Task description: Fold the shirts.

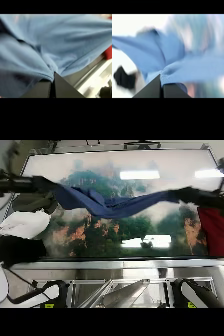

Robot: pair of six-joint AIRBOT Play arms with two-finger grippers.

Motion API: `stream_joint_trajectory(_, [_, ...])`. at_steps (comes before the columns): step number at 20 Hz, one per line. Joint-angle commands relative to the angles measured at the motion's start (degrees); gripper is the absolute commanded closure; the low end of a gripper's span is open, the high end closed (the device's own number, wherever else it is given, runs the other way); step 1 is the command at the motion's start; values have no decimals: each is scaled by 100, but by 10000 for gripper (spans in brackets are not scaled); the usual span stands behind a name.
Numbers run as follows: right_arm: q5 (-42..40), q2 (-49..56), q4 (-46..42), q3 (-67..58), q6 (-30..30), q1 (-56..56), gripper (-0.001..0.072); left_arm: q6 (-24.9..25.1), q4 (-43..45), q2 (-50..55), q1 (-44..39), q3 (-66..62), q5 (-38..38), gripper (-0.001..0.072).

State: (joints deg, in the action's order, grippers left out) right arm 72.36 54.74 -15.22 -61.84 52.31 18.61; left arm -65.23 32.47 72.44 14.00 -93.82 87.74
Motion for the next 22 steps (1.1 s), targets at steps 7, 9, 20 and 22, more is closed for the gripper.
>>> stream_joint_trajectory(7, [-2061, -2669, -70, -1471, -72, 1014, 697, 63, -1340, -2396, 2924, -1897, -382, 681])
stream_joint_trajectory(9, [-1661, -2424, -61, -1419, -44, 1073, 697, 131, -1620, -2581, 3036, -1325, -533, 681])
stream_joint_trajectory(20, [-1139, 1663, -667, -341, -258, -17, 698, 1045, 514, 420, -87, 1209, -2260, 689])
stream_joint_trajectory(22, [-1486, 2732, -658, -343, -317, -9, 697, 1043, 538, 1508, -155, 1010, -2503, 689])
